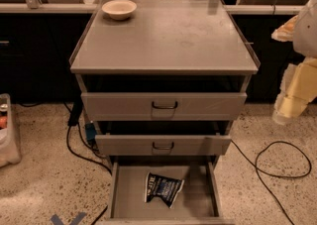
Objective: Pick blue chip bag from bottom drawer and place on counter
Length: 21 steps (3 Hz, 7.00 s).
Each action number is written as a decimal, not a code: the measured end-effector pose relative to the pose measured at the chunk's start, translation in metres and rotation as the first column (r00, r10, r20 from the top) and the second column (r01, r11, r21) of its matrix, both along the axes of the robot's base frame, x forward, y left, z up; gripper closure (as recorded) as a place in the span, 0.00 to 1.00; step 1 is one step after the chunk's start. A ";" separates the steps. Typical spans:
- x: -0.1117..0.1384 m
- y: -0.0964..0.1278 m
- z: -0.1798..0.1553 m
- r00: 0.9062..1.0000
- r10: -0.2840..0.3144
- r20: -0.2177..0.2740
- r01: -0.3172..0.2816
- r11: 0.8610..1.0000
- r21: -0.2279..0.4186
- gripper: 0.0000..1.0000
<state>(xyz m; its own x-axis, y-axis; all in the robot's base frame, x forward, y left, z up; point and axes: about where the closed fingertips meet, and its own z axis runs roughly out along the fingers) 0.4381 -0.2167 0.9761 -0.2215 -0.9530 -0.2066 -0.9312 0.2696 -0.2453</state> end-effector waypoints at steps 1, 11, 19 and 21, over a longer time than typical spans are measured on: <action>0.000 0.002 -0.002 1.000 0.002 0.005 -0.002 1.000 0.002 0.00; -0.007 0.041 -0.297 0.981 0.167 -0.100 -0.170 0.985 -0.015 0.00; 0.013 0.070 -0.559 0.946 0.267 -0.184 -0.262 0.964 0.052 0.00; 0.015 0.082 -0.596 0.942 0.273 -0.193 -0.264 0.962 0.070 0.00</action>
Offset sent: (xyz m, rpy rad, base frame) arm -0.0006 0.0119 -0.0325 0.0151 -0.0003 0.0282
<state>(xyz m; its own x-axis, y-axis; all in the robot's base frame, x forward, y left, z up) 0.4532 -0.1346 0.3798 0.0005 -0.9741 -0.2260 -0.9991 0.0090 -0.0412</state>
